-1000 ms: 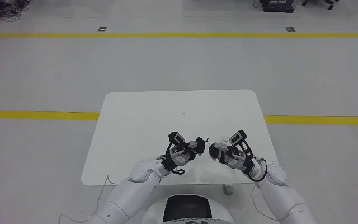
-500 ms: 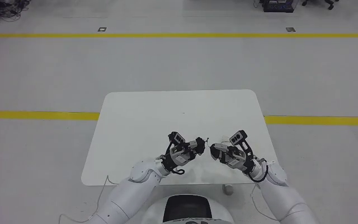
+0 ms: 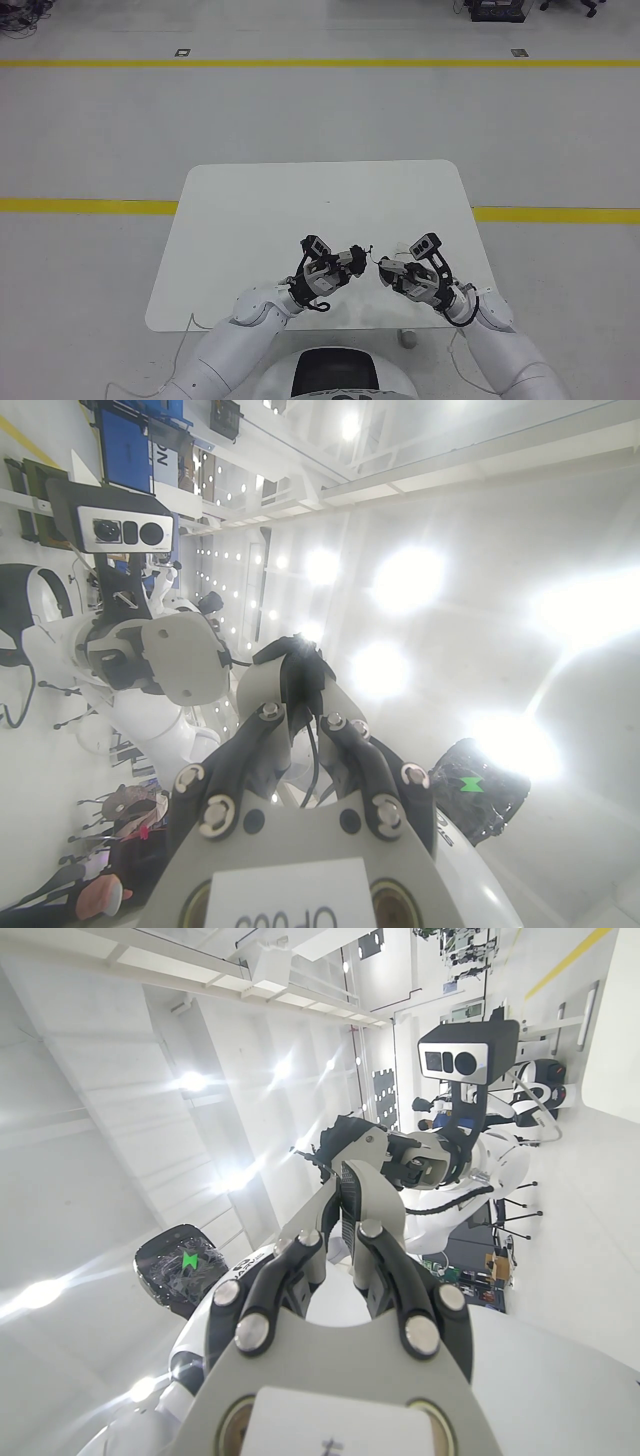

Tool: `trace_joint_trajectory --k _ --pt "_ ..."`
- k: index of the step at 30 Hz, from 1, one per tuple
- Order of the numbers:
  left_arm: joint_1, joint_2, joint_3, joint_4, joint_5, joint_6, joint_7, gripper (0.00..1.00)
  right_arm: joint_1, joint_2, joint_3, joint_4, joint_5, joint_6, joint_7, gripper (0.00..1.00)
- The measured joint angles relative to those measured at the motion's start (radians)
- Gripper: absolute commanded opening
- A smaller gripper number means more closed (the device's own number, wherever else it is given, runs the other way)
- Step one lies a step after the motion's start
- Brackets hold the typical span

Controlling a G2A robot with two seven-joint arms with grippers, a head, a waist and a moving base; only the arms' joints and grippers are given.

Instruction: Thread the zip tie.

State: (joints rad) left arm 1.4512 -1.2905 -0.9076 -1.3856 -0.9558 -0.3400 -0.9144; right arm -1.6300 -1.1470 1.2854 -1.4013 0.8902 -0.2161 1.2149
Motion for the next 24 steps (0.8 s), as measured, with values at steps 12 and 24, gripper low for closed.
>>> trace_joint_trajectory --k 12,24 --pt "0.000 0.000 0.000 0.000 0.000 0.000 0.000 0.00 -0.005 0.005 0.003 -0.010 -0.064 -0.024 -0.021 0.00" --pt "0.000 0.000 0.000 0.000 0.000 0.000 0.000 0.00 -0.021 0.016 0.010 -0.058 -0.206 -0.053 -0.070 0.00"
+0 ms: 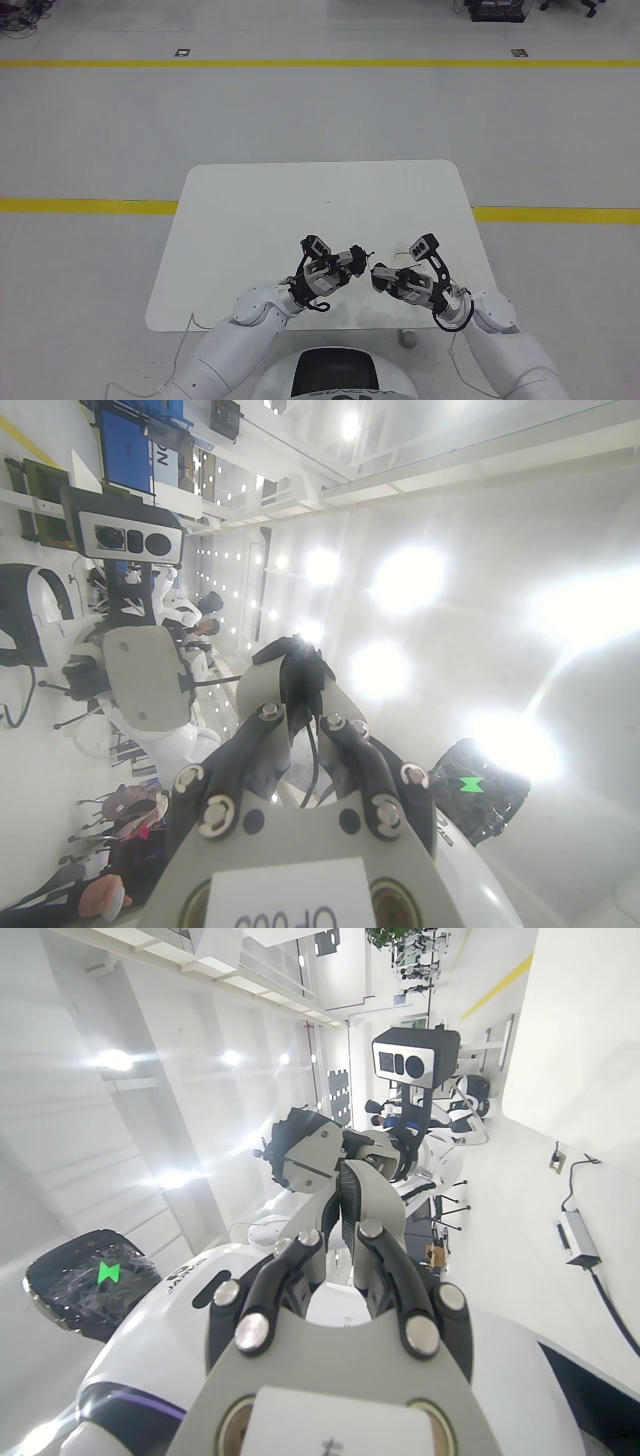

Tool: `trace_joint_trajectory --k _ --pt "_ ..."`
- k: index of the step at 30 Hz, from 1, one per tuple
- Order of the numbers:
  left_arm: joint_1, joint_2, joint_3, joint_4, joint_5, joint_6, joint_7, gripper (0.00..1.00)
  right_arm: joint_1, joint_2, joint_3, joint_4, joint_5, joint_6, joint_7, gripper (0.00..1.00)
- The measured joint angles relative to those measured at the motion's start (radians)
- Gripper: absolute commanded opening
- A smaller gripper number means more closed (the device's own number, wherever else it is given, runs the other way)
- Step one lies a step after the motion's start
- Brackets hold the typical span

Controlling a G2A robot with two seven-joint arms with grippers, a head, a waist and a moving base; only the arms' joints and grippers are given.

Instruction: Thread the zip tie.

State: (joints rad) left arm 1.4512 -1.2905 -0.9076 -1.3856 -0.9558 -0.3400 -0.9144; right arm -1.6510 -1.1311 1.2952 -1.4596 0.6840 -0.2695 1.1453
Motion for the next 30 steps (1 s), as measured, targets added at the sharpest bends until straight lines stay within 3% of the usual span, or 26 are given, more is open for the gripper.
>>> trace_joint_trajectory --k 7,19,30 --pt "0.000 0.000 0.000 0.000 0.000 0.000 0.000 0.00 -0.011 0.006 -0.002 -0.026 -0.060 -0.003 -0.030 0.00" --pt "0.000 0.000 0.000 0.000 0.000 0.000 0.000 0.00 -0.017 0.011 0.000 -0.037 -0.061 -0.024 -0.036 0.00" --pt "0.000 0.000 0.000 0.000 0.000 0.000 0.000 0.00 -0.016 0.021 -0.014 -0.065 -0.243 -0.028 -0.115 0.00"
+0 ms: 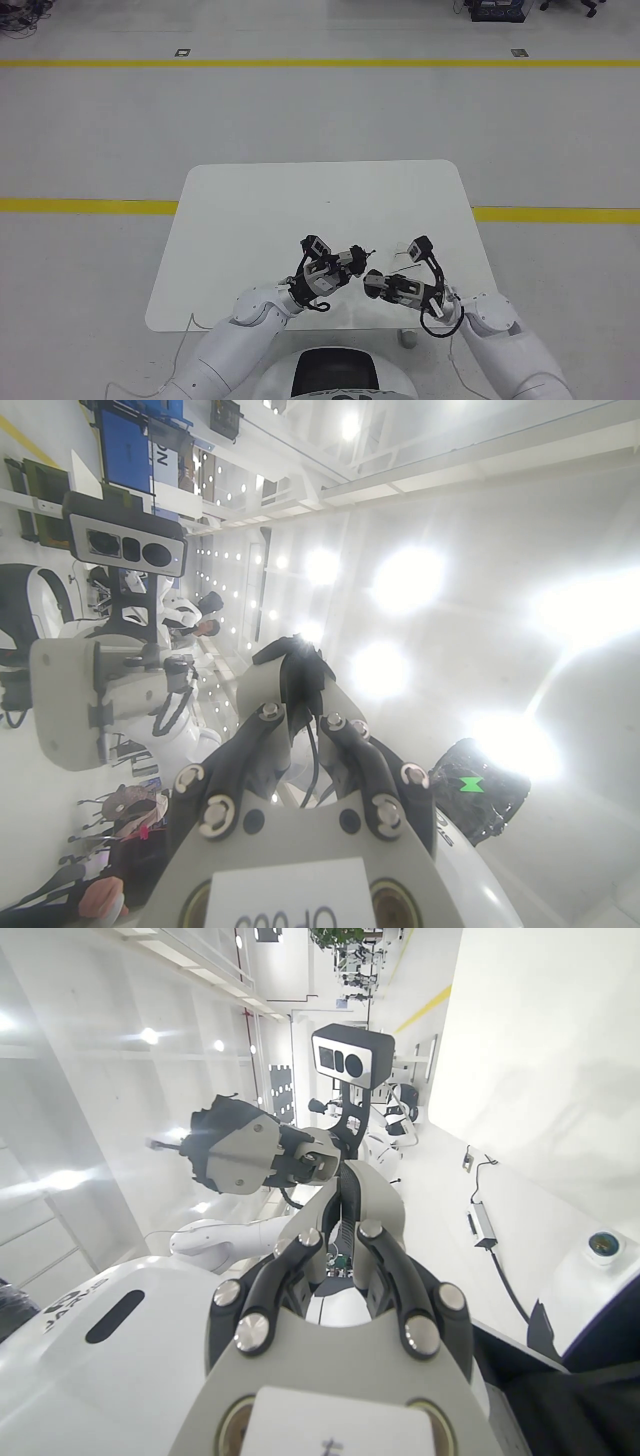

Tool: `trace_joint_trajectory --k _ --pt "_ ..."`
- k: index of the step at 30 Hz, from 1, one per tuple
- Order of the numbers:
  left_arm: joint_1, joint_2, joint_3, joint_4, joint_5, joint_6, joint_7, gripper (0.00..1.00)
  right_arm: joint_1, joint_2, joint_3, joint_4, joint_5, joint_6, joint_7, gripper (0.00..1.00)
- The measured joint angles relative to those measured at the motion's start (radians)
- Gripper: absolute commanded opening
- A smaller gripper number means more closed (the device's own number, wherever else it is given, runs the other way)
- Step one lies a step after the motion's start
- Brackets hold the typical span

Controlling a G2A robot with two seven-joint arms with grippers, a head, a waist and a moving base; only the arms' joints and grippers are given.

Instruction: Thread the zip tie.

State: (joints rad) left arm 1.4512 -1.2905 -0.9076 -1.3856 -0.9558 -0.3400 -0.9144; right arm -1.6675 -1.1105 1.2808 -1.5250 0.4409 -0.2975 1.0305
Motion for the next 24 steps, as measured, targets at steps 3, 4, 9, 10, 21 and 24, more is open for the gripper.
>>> trace_joint_trajectory --k 3,4,9,10,21,24 --pt "0.000 0.000 0.000 0.000 0.000 0.000 0.000 0.00 -0.001 0.001 -0.005 -0.004 -0.001 0.003 -0.011 0.00" --pt "0.000 0.000 0.000 0.000 0.000 0.000 0.000 0.00 -0.001 0.001 -0.006 -0.006 0.009 0.003 -0.014 0.00" --pt "0.000 0.000 0.000 0.000 0.000 0.000 0.000 0.00 -0.002 0.002 -0.004 0.002 0.054 0.007 -0.010 0.00" --pt "0.000 0.000 0.000 0.000 0.000 0.000 0.000 0.00 -0.002 0.002 -0.003 0.006 0.063 0.010 -0.009 0.00" --pt "0.000 0.000 0.000 0.000 0.000 0.000 0.000 0.00 -0.001 0.003 0.007 0.049 0.221 0.034 0.038 1.00" --pt "0.000 0.000 0.000 0.000 0.000 0.000 0.000 0.00 0.001 0.003 0.009 0.058 0.249 0.031 0.053 1.00"
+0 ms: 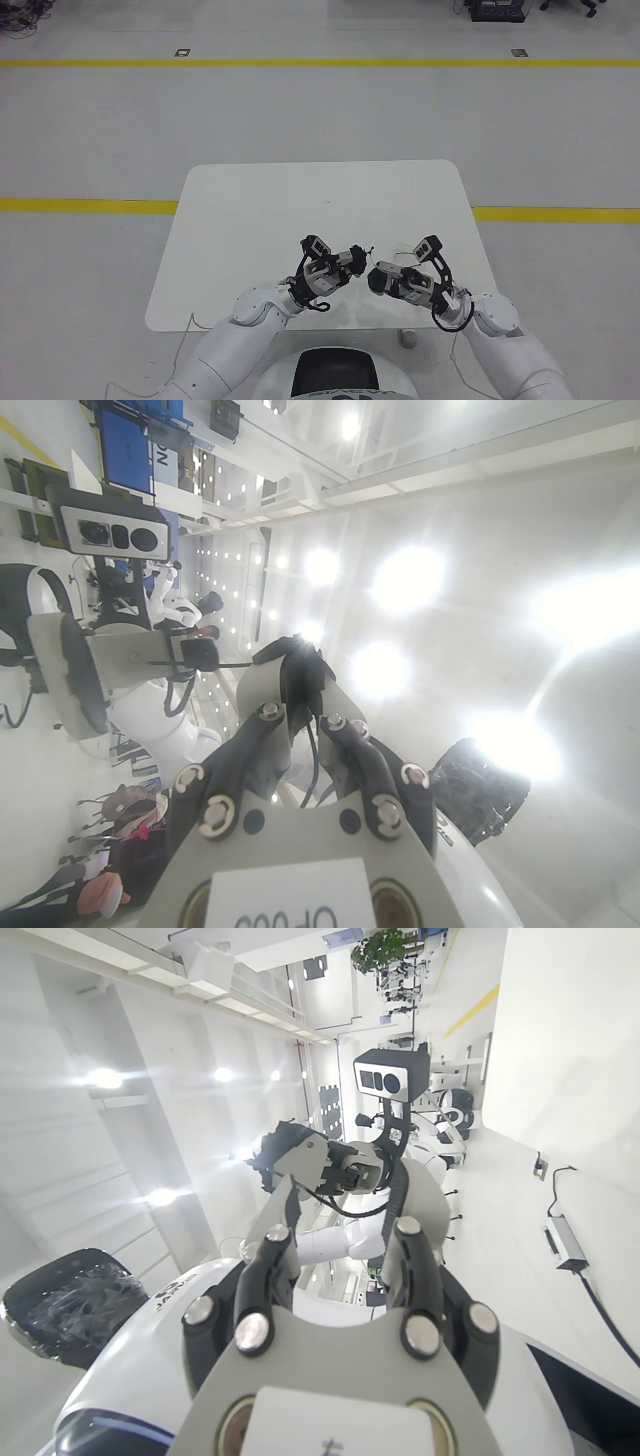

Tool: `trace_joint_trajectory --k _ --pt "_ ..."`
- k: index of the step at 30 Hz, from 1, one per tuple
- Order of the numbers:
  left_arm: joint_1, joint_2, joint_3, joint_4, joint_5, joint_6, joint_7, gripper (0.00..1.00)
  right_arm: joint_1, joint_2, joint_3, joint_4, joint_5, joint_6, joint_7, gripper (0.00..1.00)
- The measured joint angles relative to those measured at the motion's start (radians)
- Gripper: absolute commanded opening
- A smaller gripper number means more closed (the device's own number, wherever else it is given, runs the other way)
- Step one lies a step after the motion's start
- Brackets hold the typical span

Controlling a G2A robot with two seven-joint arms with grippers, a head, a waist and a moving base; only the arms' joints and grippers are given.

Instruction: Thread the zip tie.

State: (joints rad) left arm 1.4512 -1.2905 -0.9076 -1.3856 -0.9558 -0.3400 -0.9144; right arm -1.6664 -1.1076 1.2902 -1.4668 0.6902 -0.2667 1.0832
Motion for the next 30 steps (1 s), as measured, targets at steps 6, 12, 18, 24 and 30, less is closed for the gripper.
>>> trace_joint_trajectory --k 6,12,18,24,30 --pt "0.000 0.000 0.000 0.000 0.000 0.000 0.000 0.00 0.004 -0.002 -0.006 0.001 0.037 -0.016 0.023 0.99" --pt "0.000 0.000 0.000 0.000 0.000 0.000 0.000 0.00 0.010 -0.005 -0.013 -0.005 0.062 -0.042 0.016 0.71" --pt "0.000 0.000 0.000 0.000 0.000 0.000 0.000 0.00 0.021 -0.008 -0.021 -0.006 0.070 -0.046 0.006 0.46" --pt "0.000 0.000 0.000 0.000 0.000 0.000 0.000 0.00 0.032 -0.011 -0.034 -0.009 0.077 -0.053 0.004 0.34" --pt "0.000 0.000 0.000 0.000 0.000 0.000 0.000 0.00 0.036 -0.012 -0.039 -0.009 0.079 -0.064 0.006 0.25"
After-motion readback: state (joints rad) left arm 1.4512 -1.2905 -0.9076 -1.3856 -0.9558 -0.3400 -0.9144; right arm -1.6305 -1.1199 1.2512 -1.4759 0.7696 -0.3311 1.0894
